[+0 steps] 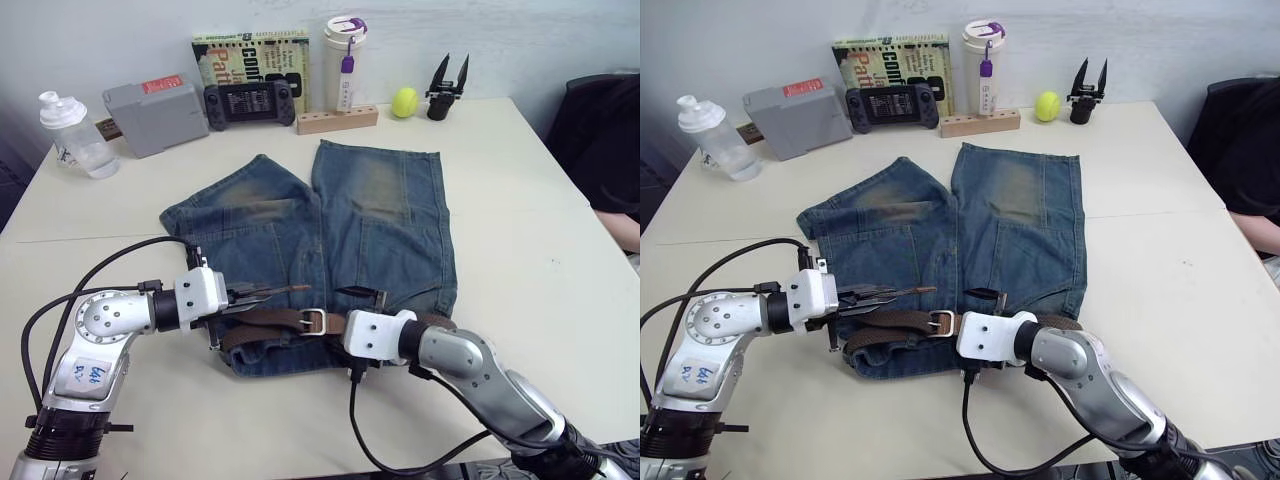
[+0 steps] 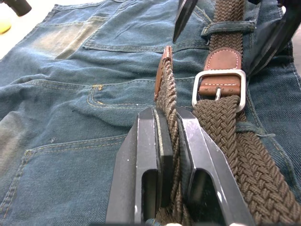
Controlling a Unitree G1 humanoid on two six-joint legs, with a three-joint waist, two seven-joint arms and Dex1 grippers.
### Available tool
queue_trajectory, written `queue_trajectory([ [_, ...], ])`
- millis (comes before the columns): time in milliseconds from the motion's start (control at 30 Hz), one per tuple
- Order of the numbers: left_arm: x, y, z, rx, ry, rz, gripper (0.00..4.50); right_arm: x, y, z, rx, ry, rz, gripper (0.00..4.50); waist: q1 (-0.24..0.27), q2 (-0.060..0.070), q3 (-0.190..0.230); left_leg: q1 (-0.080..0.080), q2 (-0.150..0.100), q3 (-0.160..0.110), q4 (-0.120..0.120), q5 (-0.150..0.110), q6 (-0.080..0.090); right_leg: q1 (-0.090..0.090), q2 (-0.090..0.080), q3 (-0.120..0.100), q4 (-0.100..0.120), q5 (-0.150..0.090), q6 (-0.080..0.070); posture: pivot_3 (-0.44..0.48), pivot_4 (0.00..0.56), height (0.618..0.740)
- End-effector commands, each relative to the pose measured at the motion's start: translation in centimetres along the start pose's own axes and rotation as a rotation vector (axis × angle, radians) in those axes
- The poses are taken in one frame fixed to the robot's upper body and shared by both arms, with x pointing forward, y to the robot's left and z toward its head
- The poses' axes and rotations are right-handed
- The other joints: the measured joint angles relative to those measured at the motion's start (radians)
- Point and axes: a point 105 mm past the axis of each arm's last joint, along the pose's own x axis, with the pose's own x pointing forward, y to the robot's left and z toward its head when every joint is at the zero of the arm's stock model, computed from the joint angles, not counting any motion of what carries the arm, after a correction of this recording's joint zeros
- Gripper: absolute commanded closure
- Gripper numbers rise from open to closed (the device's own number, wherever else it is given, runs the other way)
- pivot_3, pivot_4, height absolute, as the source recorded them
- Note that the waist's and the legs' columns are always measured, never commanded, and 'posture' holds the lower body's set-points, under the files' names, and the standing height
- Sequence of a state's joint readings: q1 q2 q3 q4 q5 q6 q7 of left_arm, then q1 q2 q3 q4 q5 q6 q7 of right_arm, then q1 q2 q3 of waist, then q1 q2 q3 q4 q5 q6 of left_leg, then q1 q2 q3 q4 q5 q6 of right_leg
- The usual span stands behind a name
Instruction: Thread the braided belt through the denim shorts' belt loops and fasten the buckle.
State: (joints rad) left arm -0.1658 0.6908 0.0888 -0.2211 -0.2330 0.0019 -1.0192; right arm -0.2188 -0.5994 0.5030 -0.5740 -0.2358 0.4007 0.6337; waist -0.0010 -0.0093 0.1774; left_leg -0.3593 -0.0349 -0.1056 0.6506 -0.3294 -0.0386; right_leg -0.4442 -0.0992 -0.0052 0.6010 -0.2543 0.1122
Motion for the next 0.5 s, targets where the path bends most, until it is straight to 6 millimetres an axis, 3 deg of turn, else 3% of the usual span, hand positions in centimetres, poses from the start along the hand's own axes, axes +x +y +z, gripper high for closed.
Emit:
queue_trajectory([
  [33, -0.4, 0.6, 0.8, 0.034, -0.013, 0.012, 4.5, 0.1, 0.5, -0.5, -0.045, 0.022, -0.031, 0.03, -0.001, 0.0, 0.0, 0.0, 0.0, 0.001, 0.0, 0.0, 0.0, 0.0, 0.0, 0.001, 0.001, 0.0, 0.0, 0.0, 0.15, 0.705],
  [133, -0.4, 0.6, 0.7, 0.036, -0.008, 0.006, 4.5, 0.0, 0.5, -0.7, -0.032, 0.034, -0.046, 0.03, -0.001, 0.0, 0.0, 0.001, 0.0, 0.001, 0.0, 0.0, 0.001, 0.0, 0.001, 0.001, 0.001, 0.0, 0.0, 0.0, 0.15, 0.705],
  [233, -0.4, 0.5, 0.5, 0.04, 0.001, -0.003, 4.5, -0.1, 0.7, -1.2, 0.0, 0.064, -0.045, 0.82, 0.0, 0.0, 0.0, 0.002, 0.0, 0.002, 0.0, 0.0, 0.001, 0.0, 0.001, 0.002, 0.002, 0.0, 0.0, 0.0, 0.15, 0.705],
  [433, -0.3, 0.5, 0.3, 0.051, 0.007, -0.014, 4.5, -0.5, 1.4, -2.1, 0.073, 0.122, -0.016, 3.69, 0.002, 0.0, 0.0, 0.002, 0.0, 0.002, 0.002, 0.0, 0.001, 0.001, 0.001, 0.002, 0.003, 0.0, 0.0, 0.0, 0.15, 0.705],
  [500, -0.3, 0.4, 0.2, 0.053, 0.007, -0.018, 4.5, -0.5, 1.5, -2.2, 0.088, 0.133, -0.016, 4.46, 0.002, -0.001, 0.0, 0.002, 0.0, 0.002, 0.002, 0.0, 0.001, 0.002, 0.001, 0.002, 0.003, 0.0, 0.0, 0.0, 0.15, 0.705],
])
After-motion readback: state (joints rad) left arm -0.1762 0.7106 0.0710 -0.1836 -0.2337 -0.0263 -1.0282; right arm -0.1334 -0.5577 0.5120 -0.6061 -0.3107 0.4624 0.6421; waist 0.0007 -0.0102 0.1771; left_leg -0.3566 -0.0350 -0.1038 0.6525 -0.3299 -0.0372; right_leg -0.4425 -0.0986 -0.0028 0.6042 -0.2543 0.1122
